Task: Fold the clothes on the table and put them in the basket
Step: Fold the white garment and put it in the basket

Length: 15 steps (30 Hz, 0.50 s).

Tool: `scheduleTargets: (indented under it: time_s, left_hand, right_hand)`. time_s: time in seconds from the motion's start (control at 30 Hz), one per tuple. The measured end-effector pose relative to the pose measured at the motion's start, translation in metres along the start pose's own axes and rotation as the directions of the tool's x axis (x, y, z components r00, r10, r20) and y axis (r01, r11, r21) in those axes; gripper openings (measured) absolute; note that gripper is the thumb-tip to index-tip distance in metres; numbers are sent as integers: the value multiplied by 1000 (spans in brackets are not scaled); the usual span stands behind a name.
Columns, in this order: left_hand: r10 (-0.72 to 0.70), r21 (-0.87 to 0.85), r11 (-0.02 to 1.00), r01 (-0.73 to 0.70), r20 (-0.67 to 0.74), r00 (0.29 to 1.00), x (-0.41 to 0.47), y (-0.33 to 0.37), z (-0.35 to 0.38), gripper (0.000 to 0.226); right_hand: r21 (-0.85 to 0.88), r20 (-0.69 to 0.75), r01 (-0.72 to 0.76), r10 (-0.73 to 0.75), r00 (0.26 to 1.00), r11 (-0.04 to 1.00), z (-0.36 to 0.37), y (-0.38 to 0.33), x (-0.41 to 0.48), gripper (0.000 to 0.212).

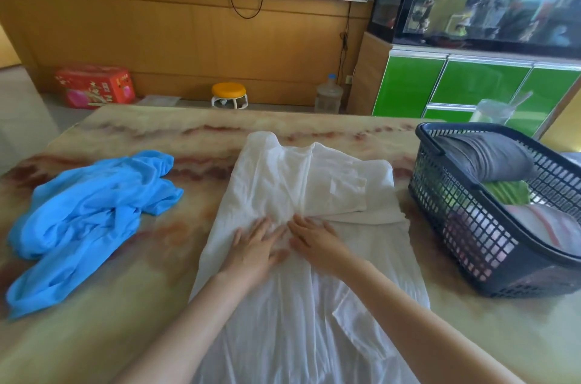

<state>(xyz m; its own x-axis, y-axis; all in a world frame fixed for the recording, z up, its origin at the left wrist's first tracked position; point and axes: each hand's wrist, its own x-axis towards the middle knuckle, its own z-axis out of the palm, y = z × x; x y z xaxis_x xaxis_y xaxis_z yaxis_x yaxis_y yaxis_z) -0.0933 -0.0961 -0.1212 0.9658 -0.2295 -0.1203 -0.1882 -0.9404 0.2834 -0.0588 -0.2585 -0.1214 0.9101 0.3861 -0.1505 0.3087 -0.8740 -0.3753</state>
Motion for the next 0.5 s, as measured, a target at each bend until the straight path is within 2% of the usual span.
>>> scheduleTargets:
  time_s: [0.03, 0.1, 0.13, 0.2, 0.27, 0.37, 0.43, 0.5]
  left_hand:
    - [6, 4, 1000, -6, -73, 997, 6, -1, 0, 53]
    - [10, -3, 1000, -11, -268, 963, 15, 0, -6, 59]
    - [13, -18, 1000, -19, -292, 956, 20, 1, -8, 57]
    - [26, -29, 999, -32, -194, 981, 32, 3, -9, 51]
    - [14, -12, 1000, -15, -59, 998, 41, 6, -6, 55]
    - [-5, 3, 1000, 5, -6, 1000, 49, 6, 1, 57]
    - [-27, 14, 1000, 27, 3, 1000, 52, 5, 4, 59]
    - [-35, 17, 999, 35, 5, 999, 56, 7, 1, 59]
  right_hand:
    - [135, -76, -39, 50, 996, 990, -4, 4, 6, 35]
    - [426, -228, -106, 220, 948, 898, -17, 11, 20, 24]
    - [499, -273, -116, 283, 919, 859, -23, 15, 28, 24]
    - [451, -326, -173, 342, 881, 876, -33, 19, 42, 34]
    - [370, -361, -227, 365, 858, 901, -39, 16, 56, 47]
    - [392, -305, -249, 380, 873, 886, -37, 10, 80, 62]
    - [469, -280, -258, 420, 864, 844, -32, 7, 94, 61]
    - [521, -327, -227, 438, 837, 823, -33, 7, 103, 52]
